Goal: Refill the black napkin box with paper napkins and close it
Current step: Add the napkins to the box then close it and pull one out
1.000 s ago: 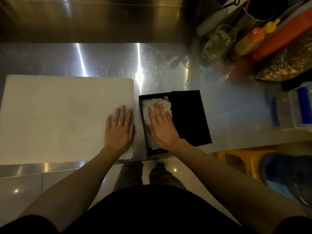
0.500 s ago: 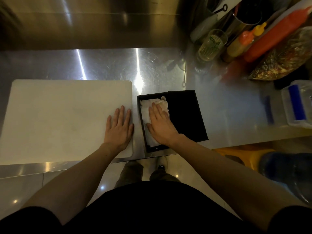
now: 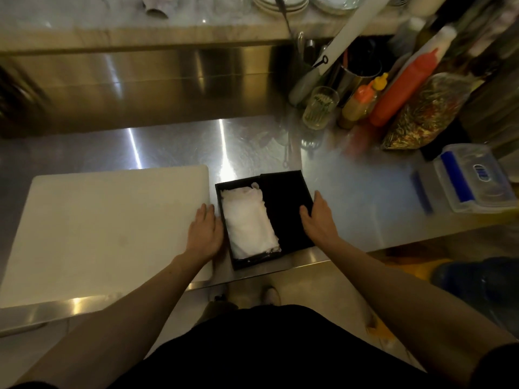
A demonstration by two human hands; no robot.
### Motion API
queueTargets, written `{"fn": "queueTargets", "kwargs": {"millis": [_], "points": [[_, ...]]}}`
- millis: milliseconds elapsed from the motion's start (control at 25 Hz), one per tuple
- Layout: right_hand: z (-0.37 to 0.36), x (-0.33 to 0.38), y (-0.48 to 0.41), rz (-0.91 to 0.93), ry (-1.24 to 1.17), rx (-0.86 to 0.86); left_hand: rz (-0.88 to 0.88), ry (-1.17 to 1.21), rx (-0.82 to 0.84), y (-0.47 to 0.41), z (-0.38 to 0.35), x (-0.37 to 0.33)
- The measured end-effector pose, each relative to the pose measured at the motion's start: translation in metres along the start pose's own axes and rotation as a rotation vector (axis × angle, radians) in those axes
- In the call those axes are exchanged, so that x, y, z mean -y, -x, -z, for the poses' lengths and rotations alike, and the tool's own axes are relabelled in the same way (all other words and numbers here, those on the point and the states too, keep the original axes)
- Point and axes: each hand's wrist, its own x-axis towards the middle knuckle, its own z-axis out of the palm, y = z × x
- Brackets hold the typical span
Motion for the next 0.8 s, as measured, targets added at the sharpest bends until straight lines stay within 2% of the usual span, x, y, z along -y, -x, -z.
{"fn": "queueTargets", "kwargs": {"millis": [80, 120, 320, 440, 520, 640, 800], "points": [[0.004, -0.007, 0.002, -0.067, -0.132, 0.052, 0.119, 0.366, -0.03, 0.005, -0.003, -0.017], [0.004, -0.008, 0.003, -0.08, -0.167, 0.063, 0.163, 0.468, -0.023, 0.008, -0.003, -0.024], [0.021, -0.001, 0.011, -0.102, -0.329, -0.042, 0.318, 0.848, -0.008, 0.01, -0.007, -0.042], [0.04, 0.014, 0.018, -0.122, -0.498, -0.107, 0.376, 0.952, 0.008, 0.008, -0.009, -0.049], [0.051, 0.026, 0.024, -0.132, -0.655, -0.056, 0.392, 0.981, 0.003, 0.008, -0.009, -0.051], [0.062, 0.041, 0.032, -0.191, -0.883, 0.141, 0.387, 1.052, 0.009, 0.01, -0.008, -0.053], [0.049, 0.046, 0.042, -0.169, -0.84, 0.302, 0.389, 1.213, 0.066, 0.017, -0.005, -0.061]]}}
